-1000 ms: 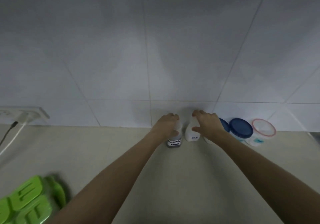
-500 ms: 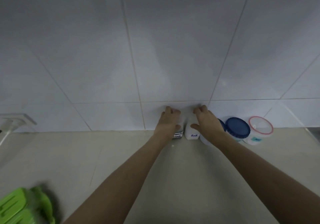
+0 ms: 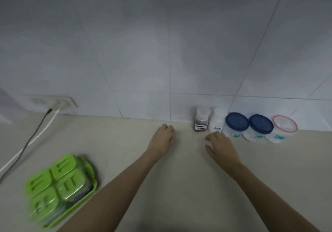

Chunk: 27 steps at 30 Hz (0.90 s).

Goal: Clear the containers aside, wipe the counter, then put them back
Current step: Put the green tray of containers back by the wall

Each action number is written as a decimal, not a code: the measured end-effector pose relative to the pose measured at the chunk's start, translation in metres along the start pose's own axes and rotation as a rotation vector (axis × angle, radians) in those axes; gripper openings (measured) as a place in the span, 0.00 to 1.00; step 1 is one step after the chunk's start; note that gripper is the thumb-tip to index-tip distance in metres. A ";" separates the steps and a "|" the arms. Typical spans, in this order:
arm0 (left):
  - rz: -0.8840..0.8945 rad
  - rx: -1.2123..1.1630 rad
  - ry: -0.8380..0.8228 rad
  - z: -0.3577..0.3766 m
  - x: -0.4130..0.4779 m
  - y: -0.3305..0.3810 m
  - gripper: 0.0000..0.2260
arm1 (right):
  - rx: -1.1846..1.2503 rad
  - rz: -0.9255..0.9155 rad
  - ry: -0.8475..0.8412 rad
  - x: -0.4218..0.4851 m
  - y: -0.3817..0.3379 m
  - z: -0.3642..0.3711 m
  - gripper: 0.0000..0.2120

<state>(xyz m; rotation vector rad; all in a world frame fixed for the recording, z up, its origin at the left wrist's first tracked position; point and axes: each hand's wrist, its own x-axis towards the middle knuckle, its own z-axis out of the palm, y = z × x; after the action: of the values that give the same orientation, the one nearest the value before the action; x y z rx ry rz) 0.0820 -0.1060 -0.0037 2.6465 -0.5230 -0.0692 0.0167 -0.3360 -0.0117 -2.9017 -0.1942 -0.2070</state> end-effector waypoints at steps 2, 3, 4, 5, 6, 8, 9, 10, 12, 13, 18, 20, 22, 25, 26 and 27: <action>-0.044 0.040 -0.058 -0.002 -0.038 -0.024 0.12 | -0.053 -0.101 -0.280 -0.009 -0.025 0.011 0.12; -0.062 0.055 -0.083 -0.003 -0.058 -0.035 0.13 | -0.088 -0.166 -0.401 -0.012 -0.039 0.016 0.13; -0.076 0.061 -0.095 -0.005 -0.079 -0.047 0.13 | -0.101 -0.217 -0.479 -0.014 -0.057 0.020 0.14; -0.090 0.059 -0.099 -0.008 -0.099 -0.058 0.12 | -0.085 -0.252 -0.503 -0.014 -0.075 0.025 0.14; -0.109 0.047 -0.097 -0.009 -0.119 -0.067 0.12 | -0.039 -0.259 -0.500 -0.014 -0.091 0.029 0.13; -0.186 -0.005 -0.073 -0.010 -0.162 -0.083 0.10 | 0.067 -0.256 -0.512 -0.012 -0.128 0.038 0.12; -0.245 -0.056 -0.042 -0.009 -0.186 -0.090 0.09 | 0.109 -0.271 -0.536 -0.011 -0.148 0.044 0.12; -0.327 -0.131 0.011 -0.009 -0.209 -0.096 0.08 | 0.146 -0.300 -0.548 -0.011 -0.168 0.050 0.13; -0.511 -0.309 0.145 -0.011 -0.250 -0.105 0.01 | 0.191 -0.354 -0.539 -0.010 -0.205 0.058 0.15; -0.602 -0.378 0.202 -0.011 -0.268 -0.112 0.04 | 0.197 -0.375 -0.537 -0.010 -0.223 0.062 0.17; -1.074 -0.573 0.446 -0.020 -0.344 -0.153 0.05 | 0.444 -0.255 -0.574 -0.016 -0.298 0.084 0.24; -1.255 -0.723 0.560 -0.028 -0.362 -0.171 0.07 | 0.613 -0.083 -0.588 -0.014 -0.325 0.092 0.28; -1.281 -0.980 0.684 -0.038 -0.370 -0.186 0.09 | 0.737 0.065 -0.605 -0.009 -0.348 0.099 0.29; -1.162 -1.280 0.766 -0.064 -0.361 -0.199 0.11 | 0.856 0.167 -0.582 -0.002 -0.370 0.105 0.26; -1.133 -1.298 0.759 -0.070 -0.356 -0.201 0.13 | 0.869 0.184 -0.570 0.000 -0.374 0.108 0.24; -1.111 -1.296 0.746 -0.075 -0.352 -0.203 0.15 | 0.877 0.204 -0.579 0.002 -0.377 0.110 0.23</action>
<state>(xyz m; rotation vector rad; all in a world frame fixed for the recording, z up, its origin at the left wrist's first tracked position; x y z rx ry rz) -0.1639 0.2249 -0.0355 1.2111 0.9515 0.1811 -0.0233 0.0536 -0.0370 -2.0069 -0.0514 0.6069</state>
